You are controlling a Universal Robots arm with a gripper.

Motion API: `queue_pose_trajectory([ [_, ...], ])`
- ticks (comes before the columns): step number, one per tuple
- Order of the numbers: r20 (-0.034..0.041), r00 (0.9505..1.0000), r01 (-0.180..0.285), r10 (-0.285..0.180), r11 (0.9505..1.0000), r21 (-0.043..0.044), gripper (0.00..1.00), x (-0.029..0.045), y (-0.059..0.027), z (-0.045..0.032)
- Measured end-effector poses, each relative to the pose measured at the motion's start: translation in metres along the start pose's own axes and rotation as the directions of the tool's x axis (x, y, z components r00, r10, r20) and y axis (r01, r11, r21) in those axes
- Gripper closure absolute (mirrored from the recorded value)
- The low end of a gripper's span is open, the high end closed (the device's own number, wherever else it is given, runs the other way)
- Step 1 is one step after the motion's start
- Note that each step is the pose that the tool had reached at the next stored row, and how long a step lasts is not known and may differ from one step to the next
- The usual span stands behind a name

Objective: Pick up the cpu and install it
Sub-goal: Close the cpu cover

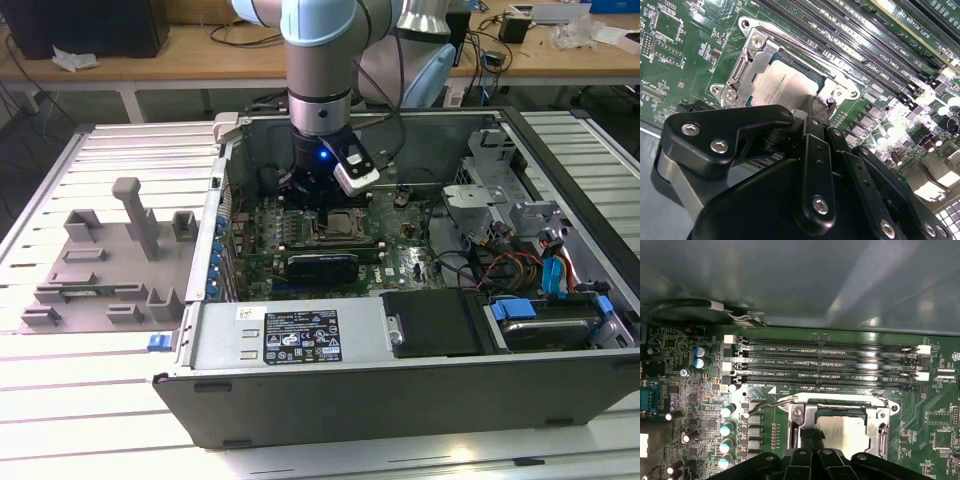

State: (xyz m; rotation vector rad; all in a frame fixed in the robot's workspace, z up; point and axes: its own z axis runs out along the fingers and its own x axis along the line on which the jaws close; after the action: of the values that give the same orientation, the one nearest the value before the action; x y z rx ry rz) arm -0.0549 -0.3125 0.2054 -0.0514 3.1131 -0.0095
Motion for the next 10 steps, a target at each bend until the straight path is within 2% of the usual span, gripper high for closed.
queue_pose_trajectory([
  [2, -0.0005, 1.0, 0.0, 0.0, 1.0, 0.0021, 0.89, 0.0, -0.0001, -0.0047],
  [10, -0.0008, 1.0, 0.0, 0.0, 0.9999, 0.011, 0.89, -0.0008, -0.0003, -0.0319],
])
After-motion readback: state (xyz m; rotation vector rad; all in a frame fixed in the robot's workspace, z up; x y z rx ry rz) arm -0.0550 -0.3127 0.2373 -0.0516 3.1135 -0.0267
